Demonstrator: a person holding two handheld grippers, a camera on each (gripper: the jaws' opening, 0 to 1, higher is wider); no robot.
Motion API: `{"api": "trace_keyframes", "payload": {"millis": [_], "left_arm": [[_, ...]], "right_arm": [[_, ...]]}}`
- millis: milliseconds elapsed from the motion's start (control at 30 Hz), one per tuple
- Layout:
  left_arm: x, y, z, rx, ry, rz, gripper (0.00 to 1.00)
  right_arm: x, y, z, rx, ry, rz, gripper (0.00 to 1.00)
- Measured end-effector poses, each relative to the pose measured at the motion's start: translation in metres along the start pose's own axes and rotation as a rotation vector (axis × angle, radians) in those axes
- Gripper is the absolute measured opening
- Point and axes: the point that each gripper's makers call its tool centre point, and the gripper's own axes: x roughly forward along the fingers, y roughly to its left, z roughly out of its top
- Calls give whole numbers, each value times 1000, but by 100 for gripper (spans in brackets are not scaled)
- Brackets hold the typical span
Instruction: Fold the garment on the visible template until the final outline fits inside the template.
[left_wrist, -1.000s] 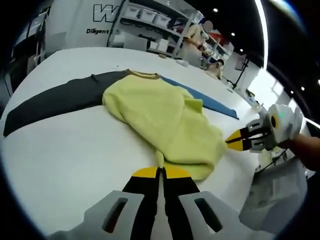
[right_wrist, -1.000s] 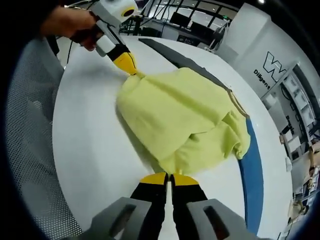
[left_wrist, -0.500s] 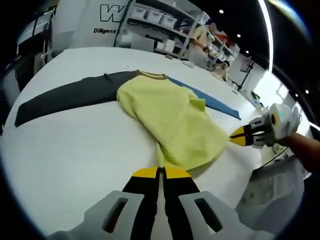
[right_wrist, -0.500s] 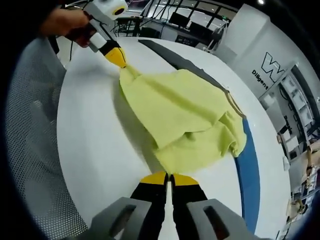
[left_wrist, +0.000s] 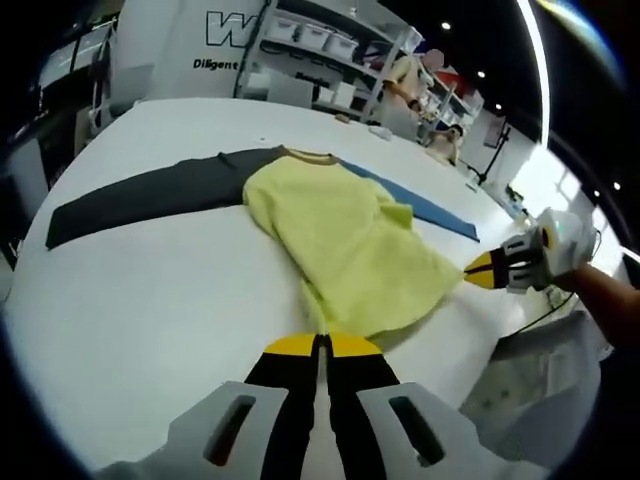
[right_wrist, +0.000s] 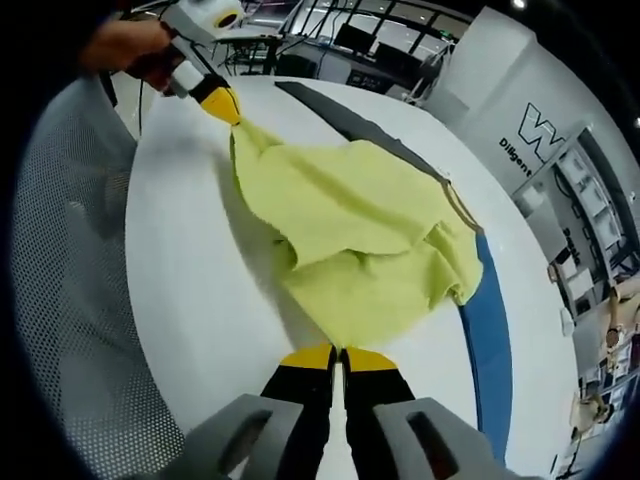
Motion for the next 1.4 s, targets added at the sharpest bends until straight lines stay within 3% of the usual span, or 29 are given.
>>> {"api": "trace_keyframes", "payload": {"millis": [400,833,1200,1400], "left_arm": [[-19,4,-2,-12,-19,19,0],[-35,24,-21,-26,21,62,0],[-46,37,-51,8,151,76,0],[-48,41,-69,23,224,80,0]], "right_arm": [[-14,-1,1,-9,-5,-1,0],[-22,-9,-26,17,39,2,0],[-25,-6,-53,37,101,30,0],[-31,12,-73,53,171,114,0]]}}
